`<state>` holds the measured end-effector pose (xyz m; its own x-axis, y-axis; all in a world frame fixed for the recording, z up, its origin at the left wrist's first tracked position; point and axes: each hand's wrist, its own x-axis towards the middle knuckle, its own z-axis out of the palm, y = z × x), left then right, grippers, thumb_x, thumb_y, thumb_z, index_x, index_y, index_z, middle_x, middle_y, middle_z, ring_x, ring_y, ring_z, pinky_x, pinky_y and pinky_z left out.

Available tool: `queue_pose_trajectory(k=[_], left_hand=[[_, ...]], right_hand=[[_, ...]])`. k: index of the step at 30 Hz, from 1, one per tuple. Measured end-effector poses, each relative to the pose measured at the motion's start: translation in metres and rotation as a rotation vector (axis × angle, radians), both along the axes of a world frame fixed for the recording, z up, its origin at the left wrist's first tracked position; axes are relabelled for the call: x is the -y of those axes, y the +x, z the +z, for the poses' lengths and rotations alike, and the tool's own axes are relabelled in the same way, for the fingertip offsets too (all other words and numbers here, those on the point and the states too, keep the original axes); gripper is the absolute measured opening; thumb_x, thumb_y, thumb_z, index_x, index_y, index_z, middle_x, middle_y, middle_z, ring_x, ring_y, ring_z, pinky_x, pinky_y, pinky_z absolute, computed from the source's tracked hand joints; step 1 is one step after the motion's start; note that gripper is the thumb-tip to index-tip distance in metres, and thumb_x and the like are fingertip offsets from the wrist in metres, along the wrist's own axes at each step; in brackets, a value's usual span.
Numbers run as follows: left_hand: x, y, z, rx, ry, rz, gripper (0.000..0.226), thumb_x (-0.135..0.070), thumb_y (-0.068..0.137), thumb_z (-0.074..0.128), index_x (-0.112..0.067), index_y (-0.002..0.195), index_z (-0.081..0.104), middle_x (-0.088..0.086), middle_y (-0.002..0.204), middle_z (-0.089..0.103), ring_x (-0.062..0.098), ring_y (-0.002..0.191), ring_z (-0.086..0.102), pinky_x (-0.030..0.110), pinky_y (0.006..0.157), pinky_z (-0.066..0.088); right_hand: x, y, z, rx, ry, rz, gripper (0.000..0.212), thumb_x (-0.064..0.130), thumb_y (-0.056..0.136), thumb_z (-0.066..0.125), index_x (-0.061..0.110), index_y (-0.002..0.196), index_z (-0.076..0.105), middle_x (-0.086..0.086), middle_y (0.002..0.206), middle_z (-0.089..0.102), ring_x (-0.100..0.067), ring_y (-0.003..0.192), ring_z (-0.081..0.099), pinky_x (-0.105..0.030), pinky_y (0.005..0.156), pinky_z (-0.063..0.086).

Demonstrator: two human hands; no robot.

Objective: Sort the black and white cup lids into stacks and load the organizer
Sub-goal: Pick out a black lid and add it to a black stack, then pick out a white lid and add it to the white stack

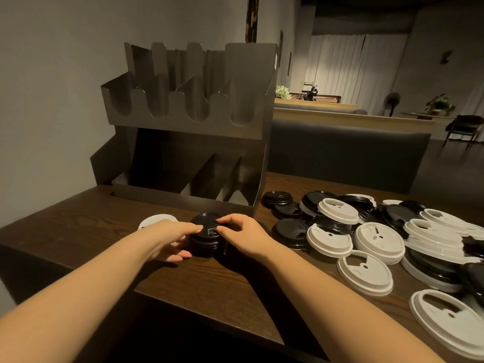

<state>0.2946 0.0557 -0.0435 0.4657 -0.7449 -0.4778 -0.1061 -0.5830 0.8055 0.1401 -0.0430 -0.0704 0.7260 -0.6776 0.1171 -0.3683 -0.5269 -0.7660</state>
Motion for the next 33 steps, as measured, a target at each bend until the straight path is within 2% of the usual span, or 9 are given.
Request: queue_pose_trajectory(k=[3,6,10,14,18,22,26,29,33], left_hand=[[0.005,0.003,-0.001,0.415,-0.142,-0.034,0.055,-0.028,0.088,0.068,-0.014,0.137,0.047,0.016,0.132,0.053,0.032,0.118,0.055,0.035,0.086,0.050],[0.007,0.001,-0.002,0.842,-0.263,-0.251,0.043,-0.025,0.094,0.058,-0.022,0.137,0.051,0.002,0.149,0.041,0.021,0.134,0.041,0.032,0.103,0.038],[0.012,-0.003,-0.003,0.980,-0.123,-0.367,0.035,-0.030,0.101,0.043,-0.021,0.131,0.059,0.000,0.135,0.058,0.016,0.123,0.053,0.027,0.103,0.037],[0.024,-0.014,0.010,1.089,-0.094,-0.365,0.025,-0.027,0.098,0.050,-0.018,0.115,0.066,-0.002,0.102,0.063,0.012,0.096,0.057,0.025,0.087,0.042],[0.039,-0.049,0.013,1.251,-0.368,-0.176,0.021,-0.025,0.096,0.050,-0.020,0.103,0.068,-0.003,0.101,0.062,0.018,0.096,0.059,0.032,0.082,0.043],[0.052,-0.117,0.016,0.993,-0.689,-0.229,0.015,-0.023,0.095,0.053,-0.019,0.099,0.066,-0.010,0.093,0.055,0.006,0.091,0.052,0.020,0.079,0.037],[0.082,-0.177,0.006,0.651,-0.346,-0.318,0.034,-0.045,0.095,0.050,-0.017,0.080,0.061,0.000,0.076,0.060,0.011,0.070,0.056,0.024,0.063,0.040],[0.104,-0.198,-0.015,0.605,-0.122,-0.352,0.066,-0.058,0.091,0.047,0.001,0.116,0.062,0.021,0.111,0.065,0.030,0.094,0.065,0.035,0.077,0.049],[0.116,-0.210,-0.031,0.349,-0.155,-0.162,0.080,-0.055,0.082,0.064,0.001,0.136,0.044,0.008,0.099,0.067,0.025,0.086,0.070,0.032,0.077,0.055]], right_hand=[[0.002,0.000,0.002,-0.037,-0.051,0.020,0.035,0.030,0.097,0.049,0.019,0.130,0.056,0.000,0.145,0.042,-0.014,0.134,0.037,-0.024,0.102,0.028],[0.001,0.001,0.004,-0.028,-0.137,0.012,0.036,0.031,0.100,0.041,0.013,0.119,0.065,0.002,0.151,0.031,-0.013,0.137,0.030,-0.027,0.109,0.021],[-0.003,0.000,0.003,-0.100,-0.343,-0.008,0.046,0.035,0.103,0.028,0.015,0.122,0.064,0.001,0.134,0.055,-0.015,0.125,0.045,-0.035,0.108,0.031],[-0.002,-0.005,0.011,-0.206,-0.251,0.014,0.053,0.044,0.102,0.017,0.021,0.136,0.050,0.003,0.146,0.043,-0.020,0.138,0.026,-0.042,0.113,0.018],[0.004,-0.042,0.036,0.054,-0.104,-0.122,0.048,0.038,0.102,0.024,0.016,0.131,0.055,-0.005,0.138,0.051,-0.023,0.128,0.043,-0.043,0.109,0.031],[0.030,-0.101,0.048,-0.004,-0.176,-0.388,0.051,0.039,0.102,0.025,0.008,0.112,0.065,-0.017,0.115,0.063,-0.031,0.113,0.053,-0.049,0.100,0.040],[0.039,-0.161,0.037,-0.061,-0.168,-0.606,0.062,0.050,0.100,0.022,0.009,0.096,0.069,-0.013,0.101,0.064,-0.029,0.107,0.054,-0.044,0.096,0.042],[0.039,-0.197,0.024,-0.150,-0.170,-0.638,0.057,0.054,0.096,0.030,0.014,0.071,0.062,-0.009,0.084,0.063,-0.028,0.099,0.057,-0.044,0.090,0.046],[0.033,-0.228,0.009,-0.375,-0.130,-0.527,0.067,0.072,0.080,0.047,0.016,0.112,0.064,-0.007,0.110,0.065,-0.023,0.102,0.059,-0.041,0.090,0.050]])
